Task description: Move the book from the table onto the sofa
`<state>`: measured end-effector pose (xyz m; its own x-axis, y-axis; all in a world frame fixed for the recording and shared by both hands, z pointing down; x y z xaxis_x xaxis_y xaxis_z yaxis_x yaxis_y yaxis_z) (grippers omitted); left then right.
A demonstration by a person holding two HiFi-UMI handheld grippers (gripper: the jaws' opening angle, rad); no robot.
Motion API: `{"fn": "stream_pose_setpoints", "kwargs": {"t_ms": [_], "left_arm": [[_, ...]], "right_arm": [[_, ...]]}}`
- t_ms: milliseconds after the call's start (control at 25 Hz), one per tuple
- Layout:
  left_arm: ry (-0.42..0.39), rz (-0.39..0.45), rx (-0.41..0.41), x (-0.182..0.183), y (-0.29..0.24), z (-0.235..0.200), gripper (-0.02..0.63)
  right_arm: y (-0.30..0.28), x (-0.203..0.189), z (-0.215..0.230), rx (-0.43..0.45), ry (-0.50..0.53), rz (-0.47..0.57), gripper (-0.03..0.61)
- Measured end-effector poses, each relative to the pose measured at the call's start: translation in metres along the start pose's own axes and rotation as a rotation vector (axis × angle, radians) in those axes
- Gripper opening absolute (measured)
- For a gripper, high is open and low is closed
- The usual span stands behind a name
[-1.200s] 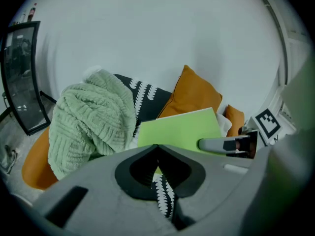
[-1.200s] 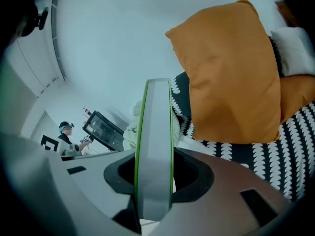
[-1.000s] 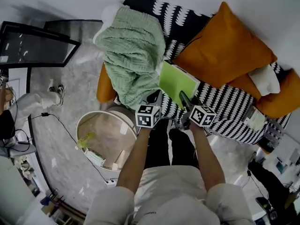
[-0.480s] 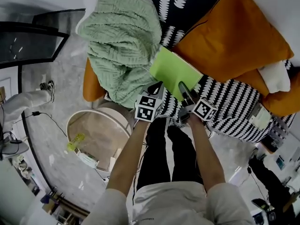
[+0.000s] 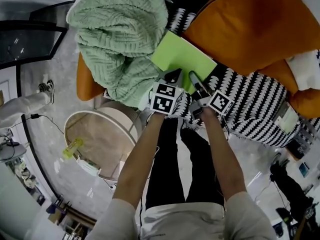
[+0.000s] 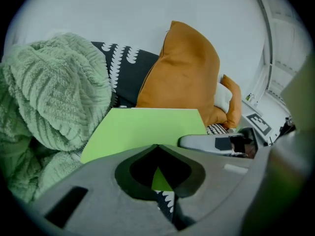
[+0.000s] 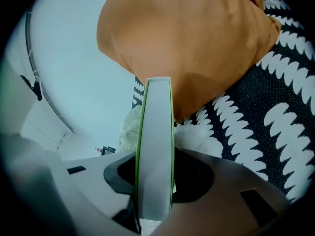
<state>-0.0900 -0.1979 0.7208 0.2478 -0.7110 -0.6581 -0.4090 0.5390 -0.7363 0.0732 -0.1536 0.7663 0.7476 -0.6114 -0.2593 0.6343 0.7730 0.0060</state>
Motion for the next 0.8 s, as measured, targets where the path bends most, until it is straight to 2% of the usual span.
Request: {"fn": "stream_pose_setpoints", "kwargs": {"t_ms": [80,200,360,600,800], "left_arm": [[-0.007,0.010,0.007,-0.002,-0.005,0.009,0.009],[-0.012,0.011,0.016,-0.007,-0.014,0.015,0.009],[-0.056,-0.030,0.045,-0.017,-0.027,0.023,0.009],[-0.002,-0.051,0.062,-0.026,-0.035,0.026,0.009],[0.017,-0.040,0.066,-0.023,-0.038,0.025,0.009]], "right_arm": [[0.004,0.000,0.007,-0.003,-0.011,-0.001,0.137],[0.013,-0.002,0.020,-0.057,-0.058,0.015,0.137],[0.018,-0.007,0.036,-0.119,-0.035,-0.019,0.140],[0.026,-0.017,0.051,-0.122,-0.088,0.001,0.154],[0.026,-0.015,0.050,-0.139,-0.052,-0.044,0.171]]}}
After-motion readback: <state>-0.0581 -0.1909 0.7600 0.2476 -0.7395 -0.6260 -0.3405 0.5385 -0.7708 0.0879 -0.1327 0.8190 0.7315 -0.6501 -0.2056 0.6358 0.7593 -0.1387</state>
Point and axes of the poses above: the fingertips, and each gripper's own axes: y backward along the fingers, z to its right, x out of its top, the point moved 10 cm from there along y, backward along the fingers, and after that the axes turned 13 degrees about x, right-handed, at the moved point
